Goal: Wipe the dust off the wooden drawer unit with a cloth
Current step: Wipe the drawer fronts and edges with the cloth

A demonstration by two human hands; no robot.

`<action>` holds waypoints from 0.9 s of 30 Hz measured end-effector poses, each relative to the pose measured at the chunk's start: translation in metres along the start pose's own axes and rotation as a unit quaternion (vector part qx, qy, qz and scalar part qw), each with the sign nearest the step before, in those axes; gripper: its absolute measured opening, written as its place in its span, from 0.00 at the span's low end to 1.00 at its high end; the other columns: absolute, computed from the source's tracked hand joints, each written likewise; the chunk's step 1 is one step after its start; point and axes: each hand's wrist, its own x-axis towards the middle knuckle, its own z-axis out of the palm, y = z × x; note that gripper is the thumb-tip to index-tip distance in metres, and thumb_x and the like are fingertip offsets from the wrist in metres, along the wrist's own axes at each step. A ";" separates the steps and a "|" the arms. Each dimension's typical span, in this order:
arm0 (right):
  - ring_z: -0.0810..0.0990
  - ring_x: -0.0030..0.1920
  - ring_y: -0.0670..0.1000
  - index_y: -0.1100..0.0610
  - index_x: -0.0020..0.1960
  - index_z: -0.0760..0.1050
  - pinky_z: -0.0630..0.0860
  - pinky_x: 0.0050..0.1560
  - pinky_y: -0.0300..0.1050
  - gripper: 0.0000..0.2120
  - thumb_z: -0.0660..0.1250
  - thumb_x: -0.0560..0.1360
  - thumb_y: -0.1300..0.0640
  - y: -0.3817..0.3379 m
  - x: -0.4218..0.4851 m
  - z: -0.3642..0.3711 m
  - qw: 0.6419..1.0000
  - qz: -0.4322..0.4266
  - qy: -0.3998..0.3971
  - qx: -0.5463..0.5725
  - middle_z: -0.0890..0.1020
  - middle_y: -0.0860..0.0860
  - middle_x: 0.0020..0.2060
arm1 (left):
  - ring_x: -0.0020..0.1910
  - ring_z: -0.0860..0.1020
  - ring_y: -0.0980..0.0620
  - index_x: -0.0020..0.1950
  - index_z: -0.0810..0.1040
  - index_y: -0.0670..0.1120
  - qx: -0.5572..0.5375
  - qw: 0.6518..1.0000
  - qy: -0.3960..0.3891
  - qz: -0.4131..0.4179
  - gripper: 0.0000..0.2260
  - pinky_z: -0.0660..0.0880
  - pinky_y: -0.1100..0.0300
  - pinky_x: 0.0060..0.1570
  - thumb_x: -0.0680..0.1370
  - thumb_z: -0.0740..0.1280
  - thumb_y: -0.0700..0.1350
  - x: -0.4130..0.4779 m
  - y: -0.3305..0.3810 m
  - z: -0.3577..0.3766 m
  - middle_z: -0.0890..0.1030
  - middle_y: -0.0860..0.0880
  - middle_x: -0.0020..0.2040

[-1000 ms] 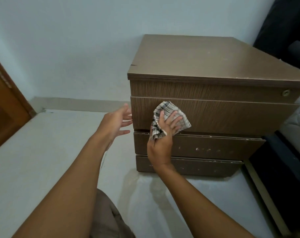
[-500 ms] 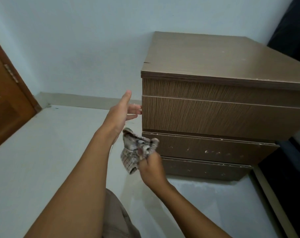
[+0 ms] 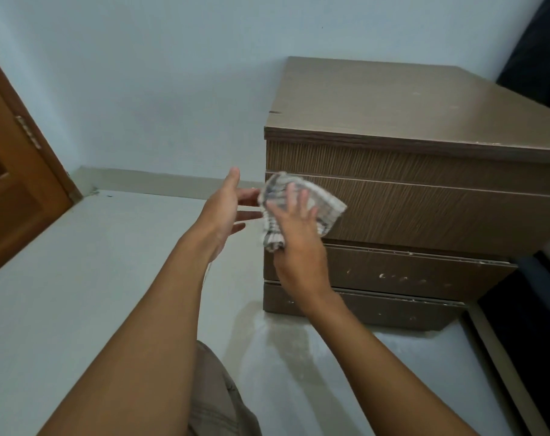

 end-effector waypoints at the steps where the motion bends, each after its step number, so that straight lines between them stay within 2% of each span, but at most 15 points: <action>1: 0.37 0.75 0.43 0.47 0.74 0.64 0.49 0.76 0.53 0.32 0.63 0.75 0.70 -0.002 -0.005 0.001 0.998 -0.005 -0.067 -0.008 0.50 0.43 0.78 | 0.56 0.80 0.48 0.53 0.84 0.49 0.004 1.000 0.007 0.007 0.31 0.70 0.48 0.65 0.82 0.44 0.63 0.000 -0.001 0.000 0.84 0.48 0.53; 3: 0.44 0.76 0.42 0.42 0.74 0.61 0.60 0.72 0.52 0.34 0.60 0.75 0.70 0.002 -0.020 0.003 0.982 0.045 -0.182 0.024 0.52 0.39 0.77 | 0.54 0.80 0.48 0.49 0.84 0.49 0.023 0.998 0.045 0.021 0.27 0.73 0.52 0.59 0.83 0.47 0.59 0.001 -0.001 0.001 0.85 0.48 0.51; 4: 0.54 0.77 0.46 0.40 0.73 0.62 0.65 0.70 0.51 0.35 0.59 0.74 0.69 0.003 -0.026 0.002 0.974 0.073 -0.204 0.057 0.59 0.40 0.76 | 0.51 0.81 0.49 0.47 0.84 0.49 0.043 0.996 0.070 0.026 0.24 0.74 0.56 0.53 0.83 0.51 0.57 0.001 -0.002 0.001 0.85 0.48 0.49; 5: 0.67 0.72 0.49 0.39 0.71 0.64 0.71 0.65 0.47 0.33 0.59 0.74 0.69 0.006 -0.033 0.001 0.969 0.100 -0.199 0.103 0.69 0.43 0.72 | 0.49 0.82 0.51 0.46 0.84 0.48 0.061 0.993 0.099 0.030 0.20 0.73 0.59 0.46 0.82 0.55 0.55 0.001 -0.003 0.002 0.85 0.49 0.48; 6: 0.75 0.63 0.47 0.41 0.68 0.67 0.74 0.59 0.42 0.30 0.58 0.74 0.69 0.009 -0.040 -0.002 0.963 0.124 -0.181 0.157 0.77 0.44 0.65 | 0.47 0.82 0.52 0.43 0.84 0.48 0.077 0.988 0.130 0.033 0.17 0.71 0.62 0.42 0.81 0.59 0.54 0.000 -0.004 0.002 0.85 0.50 0.46; 7: 0.78 0.55 0.44 0.45 0.65 0.71 0.75 0.52 0.38 0.25 0.58 0.76 0.68 0.011 -0.048 -0.005 0.953 0.150 -0.168 0.204 0.80 0.45 0.57 | 0.47 0.82 0.52 0.41 0.83 0.48 0.095 0.982 0.156 0.036 0.14 0.70 0.63 0.40 0.79 0.63 0.53 -0.001 -0.007 0.001 0.85 0.51 0.44; 9: 0.80 0.47 0.41 0.52 0.59 0.76 0.74 0.45 0.36 0.10 0.59 0.81 0.60 0.016 -0.064 -0.014 0.930 0.214 -0.142 0.262 0.82 0.45 0.49 | 0.48 0.82 0.50 0.39 0.83 0.47 0.127 0.975 0.178 0.031 0.09 0.72 0.63 0.41 0.75 0.70 0.50 0.000 -0.014 0.001 0.85 0.50 0.47; 10: 0.81 0.48 0.41 0.54 0.57 0.77 0.75 0.47 0.38 0.09 0.60 0.82 0.54 0.020 -0.072 -0.020 0.917 0.248 -0.124 0.288 0.83 0.45 0.49 | 0.50 0.82 0.49 0.43 0.83 0.46 0.143 0.975 0.171 0.022 0.07 0.74 0.61 0.46 0.74 0.72 0.49 0.002 -0.018 0.003 0.84 0.48 0.50; 11: 0.82 0.50 0.42 0.54 0.56 0.78 0.78 0.50 0.41 0.13 0.61 0.80 0.48 0.025 -0.080 -0.026 0.902 0.279 -0.103 0.314 0.84 0.46 0.50 | 0.53 0.81 0.47 0.50 0.82 0.46 0.167 0.974 0.154 0.009 0.08 0.76 0.58 0.51 0.74 0.73 0.48 0.002 -0.021 0.006 0.83 0.46 0.55; 12: 0.83 0.51 0.44 0.54 0.55 0.78 0.79 0.53 0.46 0.15 0.62 0.78 0.45 0.029 -0.086 -0.031 0.889 0.302 -0.080 0.336 0.85 0.47 0.50 | 0.57 0.80 0.45 0.57 0.80 0.47 0.198 0.972 0.130 -0.011 0.13 0.77 0.54 0.56 0.74 0.73 0.47 0.004 -0.026 0.011 0.81 0.45 0.59; 14: 0.83 0.52 0.47 0.52 0.53 0.78 0.80 0.55 0.49 0.11 0.62 0.78 0.47 0.035 -0.094 -0.044 0.868 0.337 -0.025 0.365 0.85 0.47 0.50 | 0.63 0.76 0.42 0.68 0.73 0.48 0.247 0.964 0.088 -0.046 0.20 0.75 0.48 0.62 0.77 0.70 0.46 0.004 -0.034 0.021 0.76 0.43 0.67; 17: 0.83 0.52 0.47 0.49 0.50 0.77 0.79 0.54 0.47 0.05 0.62 0.80 0.54 0.042 -0.097 -0.062 0.846 0.375 0.053 0.375 0.84 0.45 0.48 | 0.67 0.74 0.40 0.72 0.70 0.46 0.262 0.960 0.062 -0.071 0.21 0.73 0.47 0.64 0.79 0.65 0.44 0.007 -0.046 0.032 0.73 0.43 0.71; 21: 0.82 0.51 0.51 0.51 0.48 0.76 0.79 0.52 0.49 0.06 0.62 0.81 0.54 0.055 -0.104 -0.082 0.827 0.410 0.119 0.367 0.83 0.49 0.47 | 0.62 0.76 0.41 0.70 0.73 0.42 0.274 0.957 0.063 -0.074 0.17 0.75 0.52 0.53 0.81 0.61 0.42 0.005 -0.047 0.039 0.76 0.44 0.67; 24: 0.82 0.48 0.50 0.57 0.52 0.76 0.77 0.45 0.41 0.10 0.61 0.81 0.52 0.062 -0.107 -0.093 0.829 0.422 0.192 0.314 0.82 0.49 0.44 | 0.58 0.78 0.41 0.63 0.78 0.43 0.259 0.961 0.065 -0.072 0.13 0.75 0.53 0.48 0.81 0.62 0.44 0.005 -0.046 0.046 0.78 0.46 0.57; 27: 0.79 0.39 0.38 0.55 0.52 0.74 0.73 0.36 0.31 0.09 0.59 0.81 0.50 0.066 -0.099 -0.097 0.799 0.434 0.280 0.308 0.80 0.45 0.40 | 0.57 0.78 0.43 0.55 0.78 0.43 0.238 0.965 0.078 -0.082 0.08 0.75 0.53 0.47 0.82 0.62 0.44 0.010 -0.048 0.049 0.79 0.45 0.58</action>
